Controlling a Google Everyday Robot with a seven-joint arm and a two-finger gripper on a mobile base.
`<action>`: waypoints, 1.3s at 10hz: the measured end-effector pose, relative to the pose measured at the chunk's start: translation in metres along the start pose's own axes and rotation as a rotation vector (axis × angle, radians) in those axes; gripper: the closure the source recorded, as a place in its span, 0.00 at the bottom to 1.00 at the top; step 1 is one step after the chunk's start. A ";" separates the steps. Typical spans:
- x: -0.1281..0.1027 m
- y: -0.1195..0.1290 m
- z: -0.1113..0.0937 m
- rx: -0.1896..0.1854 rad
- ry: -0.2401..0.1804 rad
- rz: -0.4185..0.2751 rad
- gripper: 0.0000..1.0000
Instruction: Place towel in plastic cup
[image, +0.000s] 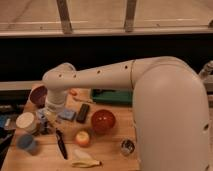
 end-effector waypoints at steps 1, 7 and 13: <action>0.000 0.001 0.000 -0.001 0.000 -0.001 1.00; -0.041 0.002 0.044 -0.112 0.046 -0.126 1.00; -0.087 0.049 0.104 -0.243 0.128 -0.337 1.00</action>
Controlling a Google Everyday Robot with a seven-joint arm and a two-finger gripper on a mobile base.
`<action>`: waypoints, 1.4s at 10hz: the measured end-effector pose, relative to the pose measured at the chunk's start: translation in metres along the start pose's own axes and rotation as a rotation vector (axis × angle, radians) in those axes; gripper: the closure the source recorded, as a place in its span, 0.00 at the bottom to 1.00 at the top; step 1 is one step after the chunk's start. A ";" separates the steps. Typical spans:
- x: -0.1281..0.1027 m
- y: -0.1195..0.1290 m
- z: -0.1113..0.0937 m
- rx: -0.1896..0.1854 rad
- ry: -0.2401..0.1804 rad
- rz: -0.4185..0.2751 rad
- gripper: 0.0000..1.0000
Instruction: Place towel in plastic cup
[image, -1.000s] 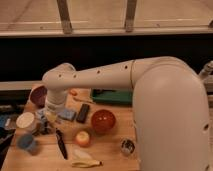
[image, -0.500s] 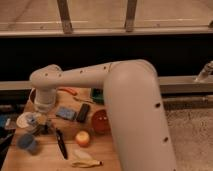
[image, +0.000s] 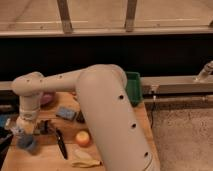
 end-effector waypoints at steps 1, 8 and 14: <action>-0.009 0.013 0.002 0.008 0.022 -0.036 1.00; -0.017 0.032 0.009 0.014 0.101 -0.090 0.85; -0.003 0.024 0.017 0.000 0.097 -0.037 0.33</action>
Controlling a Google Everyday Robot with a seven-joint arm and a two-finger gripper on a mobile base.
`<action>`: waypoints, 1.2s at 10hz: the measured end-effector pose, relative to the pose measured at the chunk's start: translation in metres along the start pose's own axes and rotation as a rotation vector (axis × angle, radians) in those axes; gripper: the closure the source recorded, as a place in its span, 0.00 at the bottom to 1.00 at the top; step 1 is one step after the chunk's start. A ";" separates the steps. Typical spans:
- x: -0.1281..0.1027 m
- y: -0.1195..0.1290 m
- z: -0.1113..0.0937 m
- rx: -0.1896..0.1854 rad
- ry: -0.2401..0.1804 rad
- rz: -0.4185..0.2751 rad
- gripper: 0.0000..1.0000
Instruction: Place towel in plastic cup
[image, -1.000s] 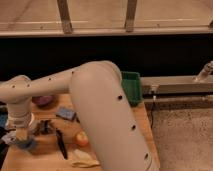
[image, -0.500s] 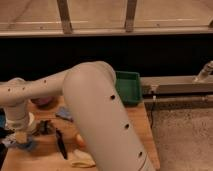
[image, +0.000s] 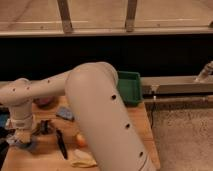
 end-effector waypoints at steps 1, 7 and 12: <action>0.002 0.000 0.001 -0.004 -0.001 0.005 0.33; 0.000 -0.001 -0.005 0.009 0.000 0.000 0.33; 0.032 -0.029 -0.101 0.303 0.014 0.119 0.33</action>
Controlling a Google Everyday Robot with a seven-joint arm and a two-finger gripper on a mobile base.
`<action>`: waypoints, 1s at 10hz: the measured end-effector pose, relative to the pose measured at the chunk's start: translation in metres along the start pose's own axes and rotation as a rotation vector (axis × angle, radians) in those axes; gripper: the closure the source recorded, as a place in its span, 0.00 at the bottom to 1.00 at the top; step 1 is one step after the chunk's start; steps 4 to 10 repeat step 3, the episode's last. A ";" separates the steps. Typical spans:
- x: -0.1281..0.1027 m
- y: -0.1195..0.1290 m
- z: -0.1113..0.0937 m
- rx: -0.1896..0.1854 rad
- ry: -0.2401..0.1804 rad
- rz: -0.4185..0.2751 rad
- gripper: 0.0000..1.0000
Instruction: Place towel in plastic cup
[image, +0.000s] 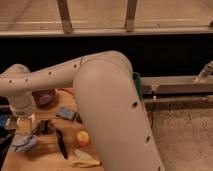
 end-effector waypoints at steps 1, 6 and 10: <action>0.002 -0.004 -0.004 0.016 -0.003 0.008 0.33; -0.001 -0.002 -0.003 0.014 -0.004 0.004 0.33; -0.001 -0.002 -0.003 0.014 -0.004 0.004 0.33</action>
